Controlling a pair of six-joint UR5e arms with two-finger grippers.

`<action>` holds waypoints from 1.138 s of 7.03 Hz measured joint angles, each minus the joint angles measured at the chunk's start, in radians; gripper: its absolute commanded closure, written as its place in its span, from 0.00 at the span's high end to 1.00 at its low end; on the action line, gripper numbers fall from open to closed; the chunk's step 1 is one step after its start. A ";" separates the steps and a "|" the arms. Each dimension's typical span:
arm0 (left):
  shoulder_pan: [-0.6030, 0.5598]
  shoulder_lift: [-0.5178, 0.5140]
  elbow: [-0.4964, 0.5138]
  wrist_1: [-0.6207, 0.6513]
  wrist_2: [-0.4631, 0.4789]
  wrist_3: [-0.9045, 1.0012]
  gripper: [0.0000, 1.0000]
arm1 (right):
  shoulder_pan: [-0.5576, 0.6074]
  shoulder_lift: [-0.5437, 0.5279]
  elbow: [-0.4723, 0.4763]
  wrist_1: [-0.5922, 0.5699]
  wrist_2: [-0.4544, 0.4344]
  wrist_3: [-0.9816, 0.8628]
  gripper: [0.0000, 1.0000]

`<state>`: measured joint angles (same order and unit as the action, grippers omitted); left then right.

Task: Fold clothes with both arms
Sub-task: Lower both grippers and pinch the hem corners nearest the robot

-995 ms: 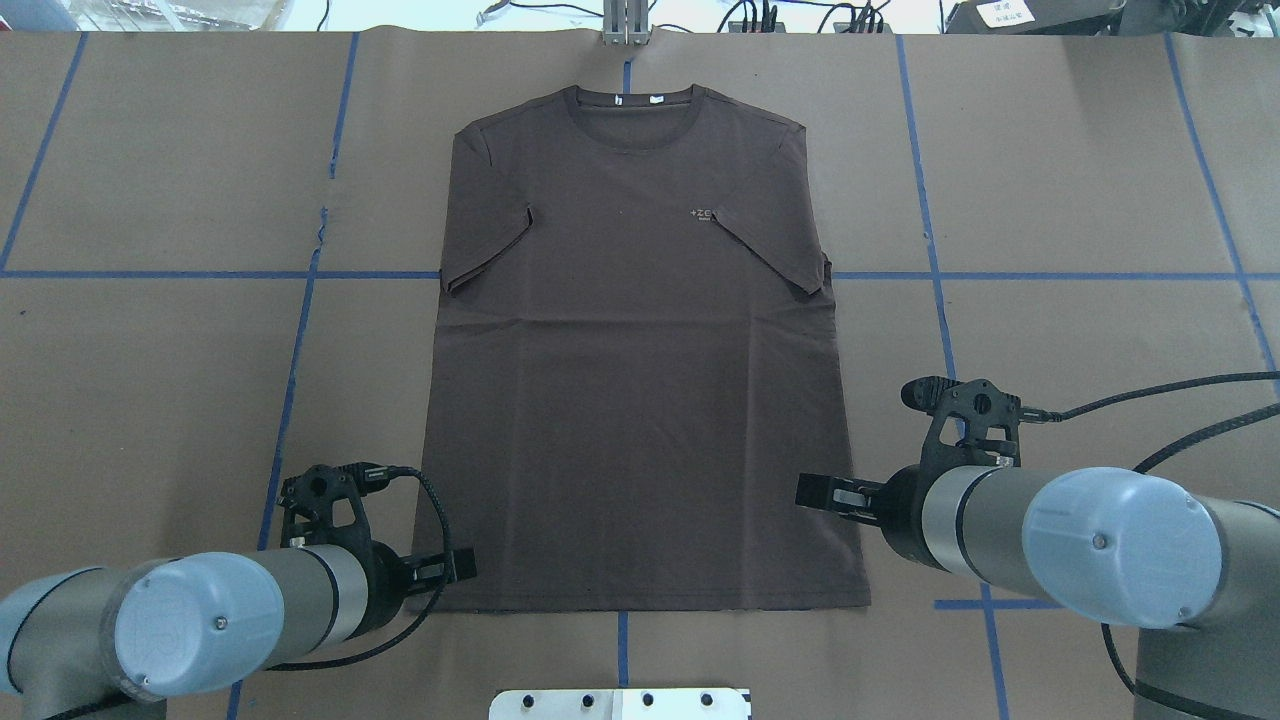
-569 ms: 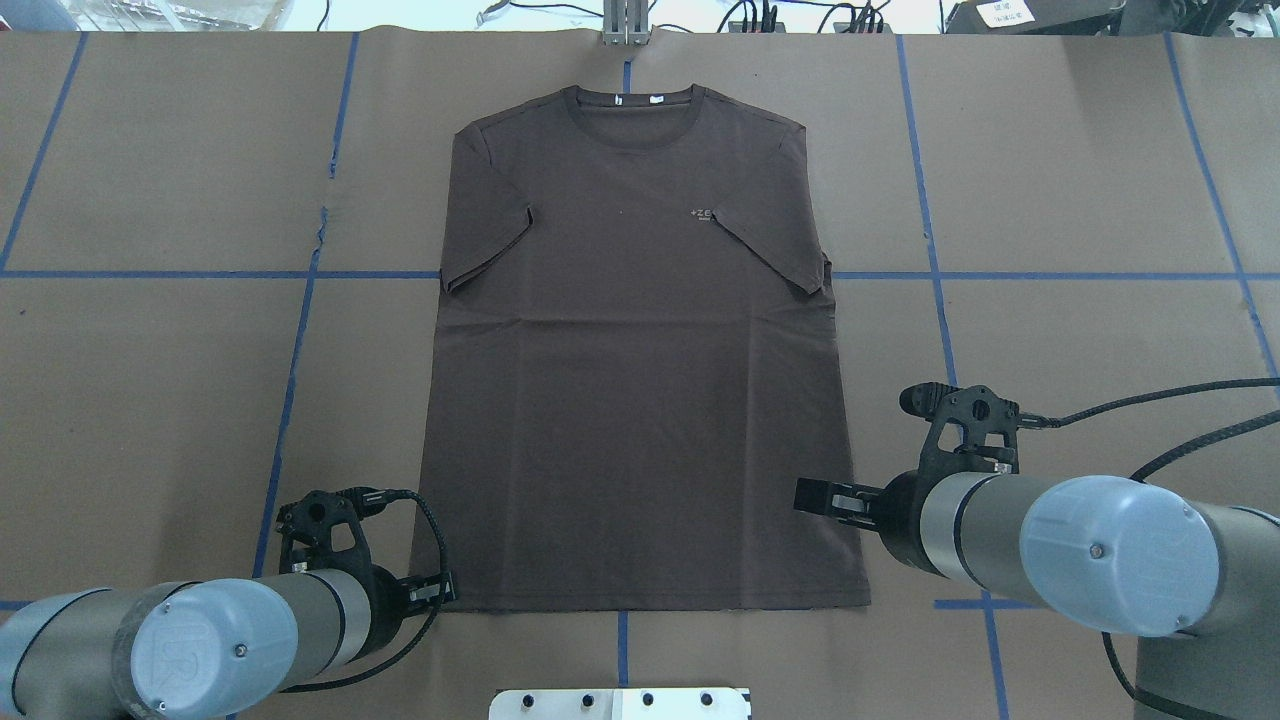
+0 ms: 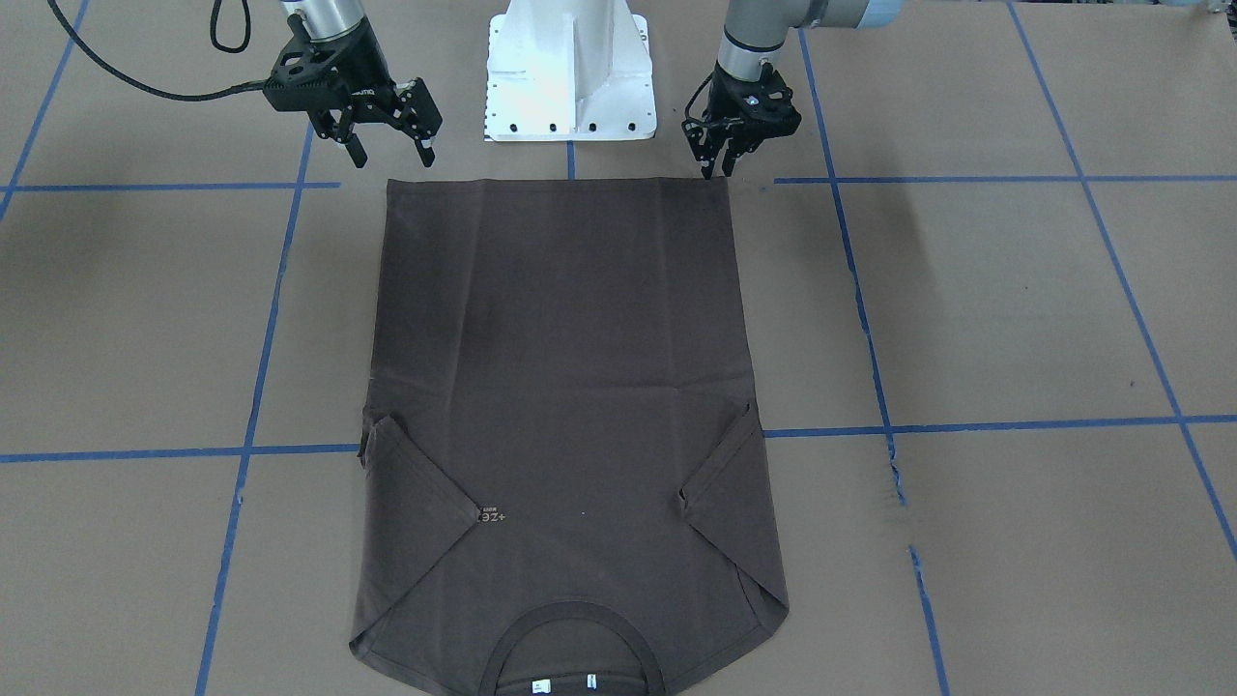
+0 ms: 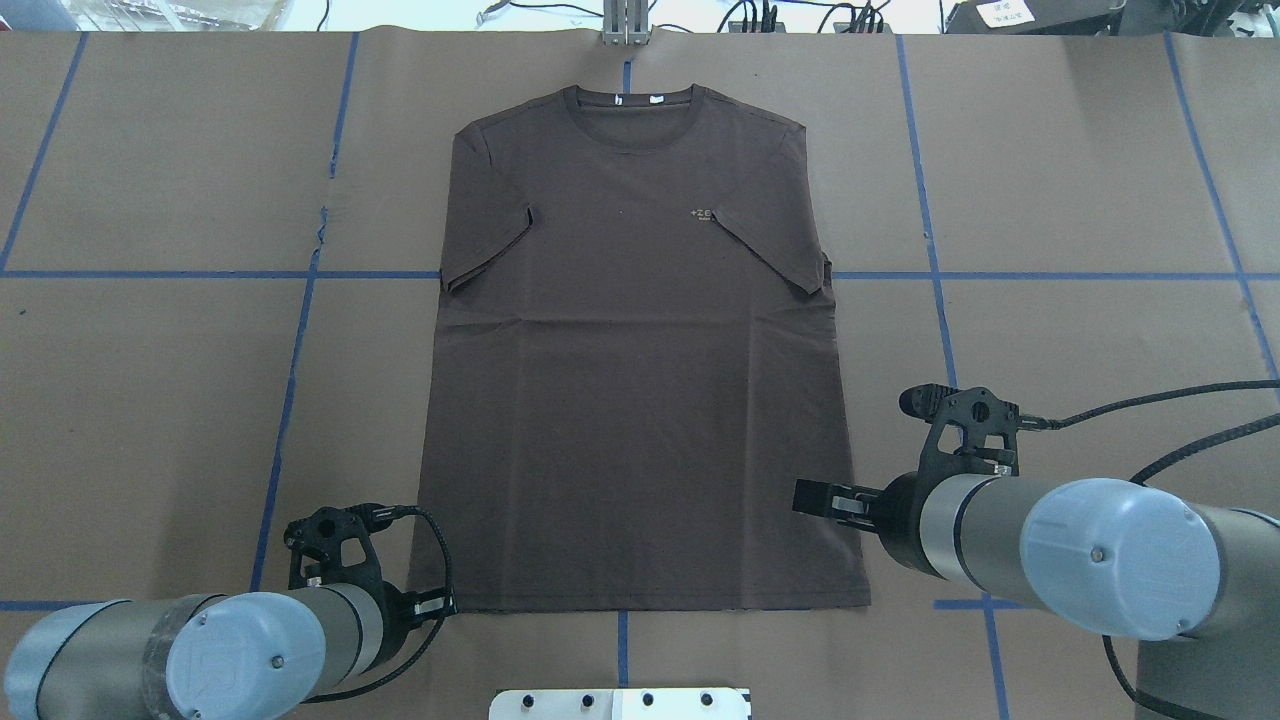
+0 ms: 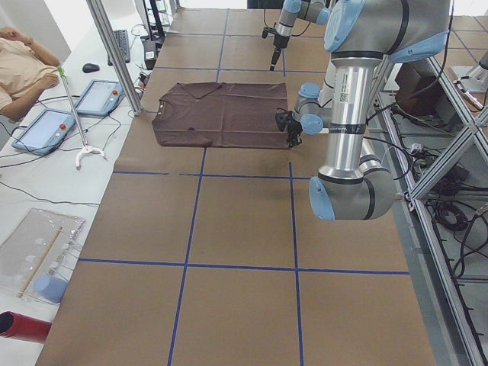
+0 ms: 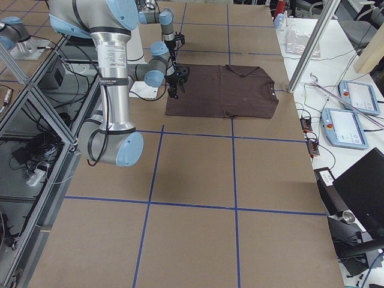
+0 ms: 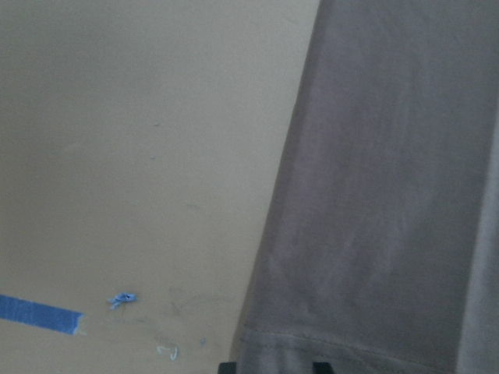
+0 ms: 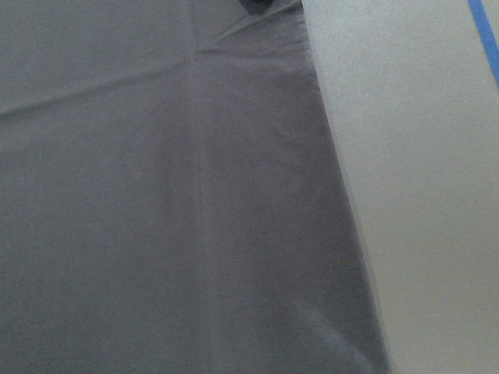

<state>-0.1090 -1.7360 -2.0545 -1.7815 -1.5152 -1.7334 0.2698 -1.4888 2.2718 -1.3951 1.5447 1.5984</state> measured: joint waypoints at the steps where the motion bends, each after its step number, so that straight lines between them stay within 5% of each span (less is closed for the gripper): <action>1: 0.000 -0.011 0.016 -0.001 0.000 0.004 0.40 | 0.000 0.000 0.000 0.000 0.000 0.000 0.98; 8: -0.016 -0.010 0.018 0.001 -0.003 0.067 0.43 | 0.000 0.005 0.000 -0.001 0.000 0.000 0.98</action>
<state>-0.1251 -1.7464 -2.0368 -1.7810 -1.5186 -1.6662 0.2699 -1.4834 2.2718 -1.3958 1.5447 1.5984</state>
